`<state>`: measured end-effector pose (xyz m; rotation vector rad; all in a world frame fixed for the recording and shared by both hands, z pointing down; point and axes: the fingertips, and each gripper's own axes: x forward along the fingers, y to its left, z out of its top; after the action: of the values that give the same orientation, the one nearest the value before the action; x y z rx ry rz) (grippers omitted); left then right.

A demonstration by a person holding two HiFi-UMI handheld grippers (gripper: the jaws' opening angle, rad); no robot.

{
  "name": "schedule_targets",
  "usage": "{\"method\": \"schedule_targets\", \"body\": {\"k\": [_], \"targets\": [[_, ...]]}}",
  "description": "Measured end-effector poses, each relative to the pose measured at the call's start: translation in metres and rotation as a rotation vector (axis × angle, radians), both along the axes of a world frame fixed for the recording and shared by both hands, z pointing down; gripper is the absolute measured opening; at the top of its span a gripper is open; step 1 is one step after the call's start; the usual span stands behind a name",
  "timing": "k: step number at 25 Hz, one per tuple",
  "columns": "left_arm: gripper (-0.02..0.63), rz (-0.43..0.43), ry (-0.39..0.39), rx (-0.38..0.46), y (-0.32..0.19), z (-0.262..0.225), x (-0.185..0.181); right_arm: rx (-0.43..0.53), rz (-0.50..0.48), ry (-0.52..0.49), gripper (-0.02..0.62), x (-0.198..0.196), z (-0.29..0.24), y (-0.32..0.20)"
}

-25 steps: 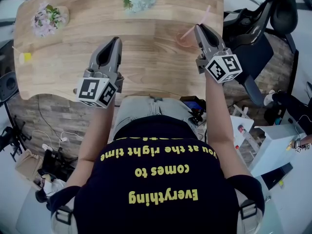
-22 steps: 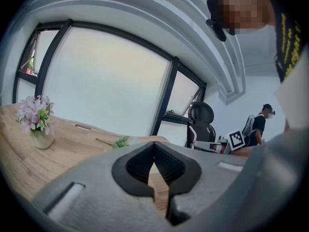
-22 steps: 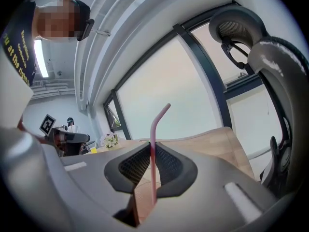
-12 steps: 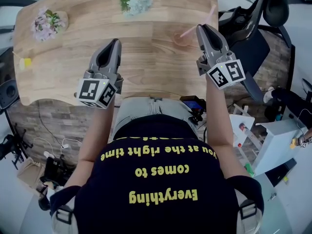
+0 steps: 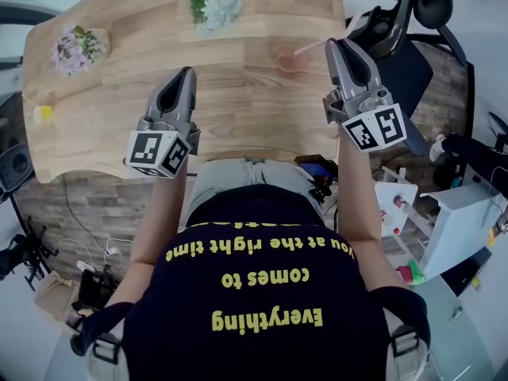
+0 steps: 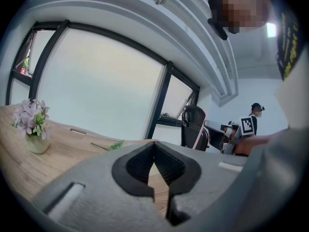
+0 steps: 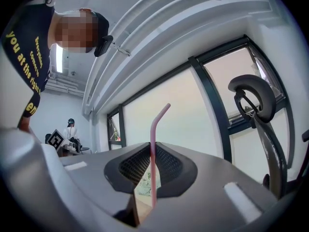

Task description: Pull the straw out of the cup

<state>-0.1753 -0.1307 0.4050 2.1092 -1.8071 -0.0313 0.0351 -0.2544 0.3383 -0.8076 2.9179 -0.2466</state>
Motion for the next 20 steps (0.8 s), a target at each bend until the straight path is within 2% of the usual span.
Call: {"method": "schedule_targets", "body": {"k": [10,20], "targets": [[0.002,0.045,-0.002,0.015,0.007,-0.005,0.013,0.042,0.053,-0.007,0.04,0.025,-0.018,0.018],[0.002,0.107,0.002,0.012,0.007,-0.003,0.025,0.024,0.124,0.025,0.04,0.046,-0.009,0.027]]}}
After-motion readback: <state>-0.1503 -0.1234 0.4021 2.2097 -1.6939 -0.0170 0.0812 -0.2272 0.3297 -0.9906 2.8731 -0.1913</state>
